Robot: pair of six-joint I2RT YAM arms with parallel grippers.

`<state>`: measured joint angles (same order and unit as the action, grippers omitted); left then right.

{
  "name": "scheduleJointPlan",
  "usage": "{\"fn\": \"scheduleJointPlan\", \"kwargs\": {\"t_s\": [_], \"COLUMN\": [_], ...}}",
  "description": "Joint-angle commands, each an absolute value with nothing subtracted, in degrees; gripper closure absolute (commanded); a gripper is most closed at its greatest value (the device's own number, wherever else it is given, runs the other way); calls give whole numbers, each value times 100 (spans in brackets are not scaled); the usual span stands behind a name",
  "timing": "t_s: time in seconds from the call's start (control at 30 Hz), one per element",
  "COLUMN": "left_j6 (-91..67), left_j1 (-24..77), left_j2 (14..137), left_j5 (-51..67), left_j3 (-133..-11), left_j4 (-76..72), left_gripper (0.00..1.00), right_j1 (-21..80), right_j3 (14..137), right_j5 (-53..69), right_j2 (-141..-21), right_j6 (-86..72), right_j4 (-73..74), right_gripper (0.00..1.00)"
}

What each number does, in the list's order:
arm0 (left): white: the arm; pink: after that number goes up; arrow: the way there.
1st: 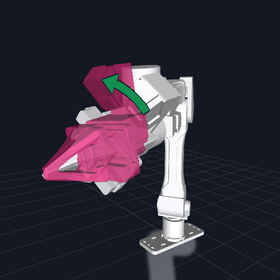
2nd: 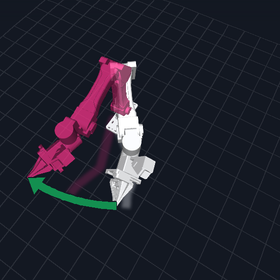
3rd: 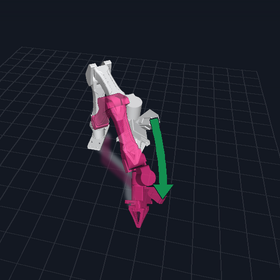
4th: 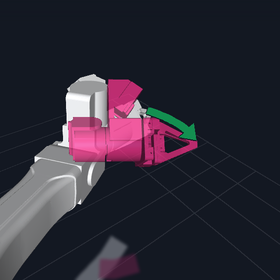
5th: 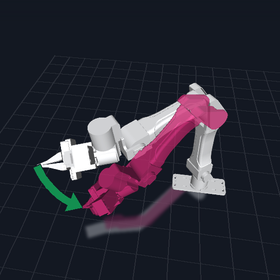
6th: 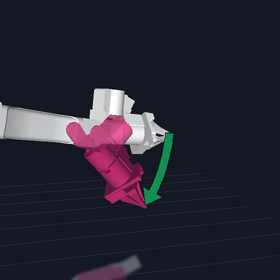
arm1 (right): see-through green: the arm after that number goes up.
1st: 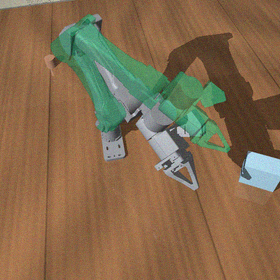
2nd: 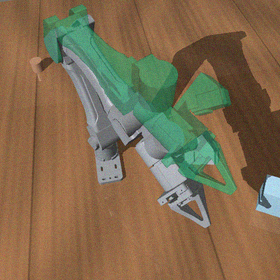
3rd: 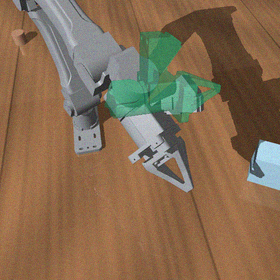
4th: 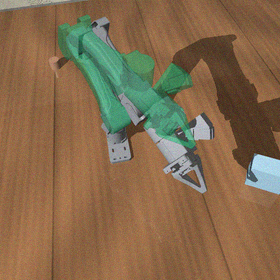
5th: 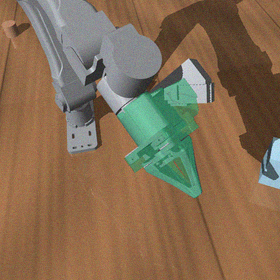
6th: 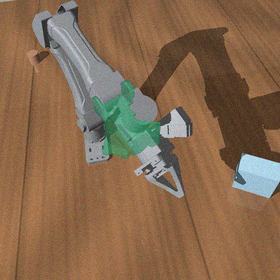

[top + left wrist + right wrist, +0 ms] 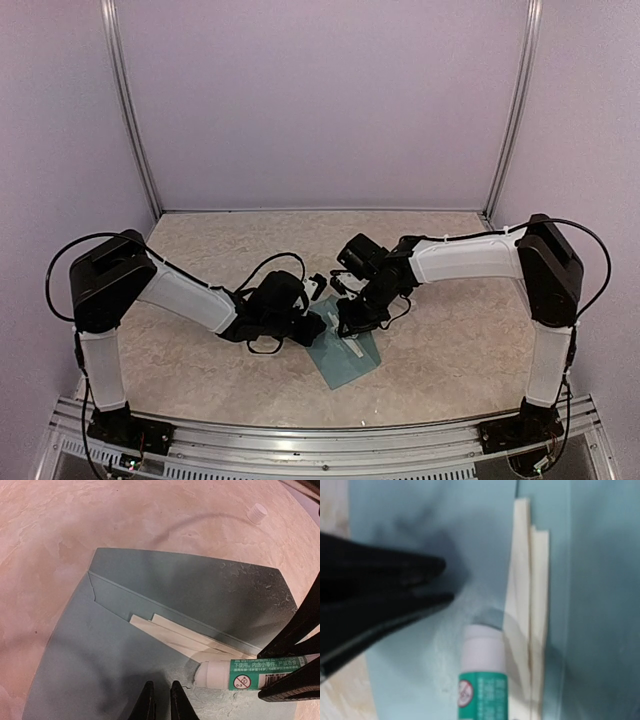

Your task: Place the letter into the envelope and seal it

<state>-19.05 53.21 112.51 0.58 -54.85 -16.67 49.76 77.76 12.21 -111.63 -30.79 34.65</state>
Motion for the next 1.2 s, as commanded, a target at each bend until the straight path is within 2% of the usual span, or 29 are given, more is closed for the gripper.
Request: {"fn": "scheduleJointPlan", "kwargs": {"t_s": [0.0,0.33,0.5,1.17], "left_j6": [-1969,-2128,-2103,-2192], "left_j1": [5296,5080,4994,5388], "left_j2": [11353,10827,10999,11239], "left_j5": [183,262,402,760], "left_j3": [-5318,-5424,-5428,-5505], "left_j4": [-1498,-1537,-1565,-1907], "left_gripper": [89,87,87,87], "right_j1": [4912,5036,5159,5554], "right_j3": [7865,7347,7015,6819], "right_j5": [1028,1354,1384,1699], "right_j2": [-11302,-10477,-10224,-10194], "right_j6": [-2992,-3244,-3445,-3775], "right_j4": [3471,3589,3617,3547], "right_gripper": [96,96,96,96]}}
